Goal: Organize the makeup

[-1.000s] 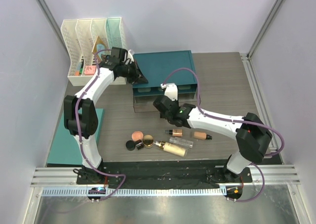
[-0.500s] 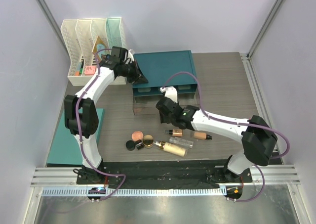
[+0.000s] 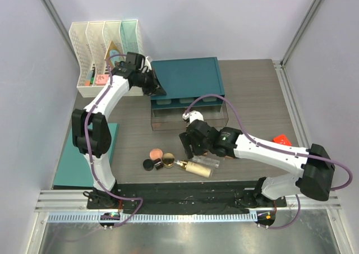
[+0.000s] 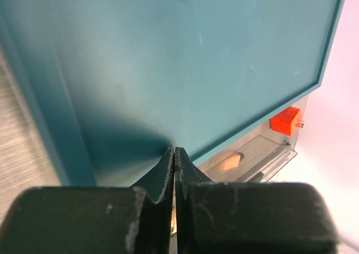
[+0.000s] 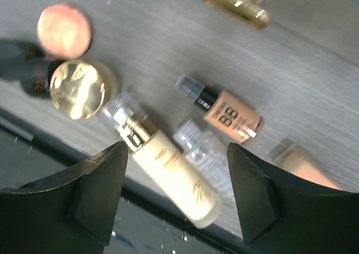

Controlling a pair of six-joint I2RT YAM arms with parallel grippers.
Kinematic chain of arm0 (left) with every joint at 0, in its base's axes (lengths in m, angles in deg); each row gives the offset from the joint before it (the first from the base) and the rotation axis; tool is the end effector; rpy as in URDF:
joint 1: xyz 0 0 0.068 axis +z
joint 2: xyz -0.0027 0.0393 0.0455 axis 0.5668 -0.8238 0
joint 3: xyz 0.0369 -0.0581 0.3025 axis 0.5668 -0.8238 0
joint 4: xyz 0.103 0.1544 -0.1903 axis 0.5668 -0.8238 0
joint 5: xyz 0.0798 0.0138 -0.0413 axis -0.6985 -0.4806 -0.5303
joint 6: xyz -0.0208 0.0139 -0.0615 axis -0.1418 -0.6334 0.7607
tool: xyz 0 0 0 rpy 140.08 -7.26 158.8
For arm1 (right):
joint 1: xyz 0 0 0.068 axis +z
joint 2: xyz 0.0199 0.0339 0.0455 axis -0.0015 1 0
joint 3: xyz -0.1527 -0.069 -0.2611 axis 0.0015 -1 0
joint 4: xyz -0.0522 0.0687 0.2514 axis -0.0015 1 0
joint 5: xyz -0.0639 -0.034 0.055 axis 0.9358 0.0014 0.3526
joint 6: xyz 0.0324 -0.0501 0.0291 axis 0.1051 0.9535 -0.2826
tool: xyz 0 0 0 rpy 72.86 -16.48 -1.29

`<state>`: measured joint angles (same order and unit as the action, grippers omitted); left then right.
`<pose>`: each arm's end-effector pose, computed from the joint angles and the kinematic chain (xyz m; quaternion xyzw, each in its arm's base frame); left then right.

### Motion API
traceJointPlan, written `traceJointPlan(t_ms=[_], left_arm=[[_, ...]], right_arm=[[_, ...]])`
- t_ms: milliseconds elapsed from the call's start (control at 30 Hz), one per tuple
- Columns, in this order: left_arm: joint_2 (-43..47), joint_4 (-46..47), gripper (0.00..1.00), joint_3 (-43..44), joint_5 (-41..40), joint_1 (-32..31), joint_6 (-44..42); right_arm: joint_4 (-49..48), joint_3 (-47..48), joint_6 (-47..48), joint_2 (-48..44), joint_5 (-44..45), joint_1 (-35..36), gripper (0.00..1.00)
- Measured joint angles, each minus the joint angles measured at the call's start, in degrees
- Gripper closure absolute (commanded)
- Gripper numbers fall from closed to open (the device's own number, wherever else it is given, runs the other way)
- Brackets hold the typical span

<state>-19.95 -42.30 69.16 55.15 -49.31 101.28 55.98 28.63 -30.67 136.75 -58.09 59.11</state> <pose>0.4316 -0.1401 0.3115 -0.0804 0.9131 -0.3502 0.1927 0.1556 0.2354 0.2793 -0.2292 0.9147 0.1242 0.3089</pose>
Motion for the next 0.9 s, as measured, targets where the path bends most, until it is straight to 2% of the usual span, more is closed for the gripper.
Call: traceJointPlan(t_ms=[233,467,800,900], left_arm=[[1.53,-3.67,0.97,0.02,-2.64,0.00,-1.77],[2.80,-5.55,0.97,-0.22,-4.74,0.02,-2.97],[4.09,-7.52,0.95,-0.39,-6.51,0.33,-4.46],[4.46,-8.94,0.95,-0.39,-6.84,0.33,-4.68]], right_arm=[[3.21,-0.04,1.40,-0.20,-3.76,4.63,0.28],[5.31,1.27,4.00,10.16,-6.01,10.54,0.29],[4.83,4.61,6.80,18.64,-3.02,11.34,0.30],[4.48,4.66,7.52,19.98,-2.91,11.34,0.41]])
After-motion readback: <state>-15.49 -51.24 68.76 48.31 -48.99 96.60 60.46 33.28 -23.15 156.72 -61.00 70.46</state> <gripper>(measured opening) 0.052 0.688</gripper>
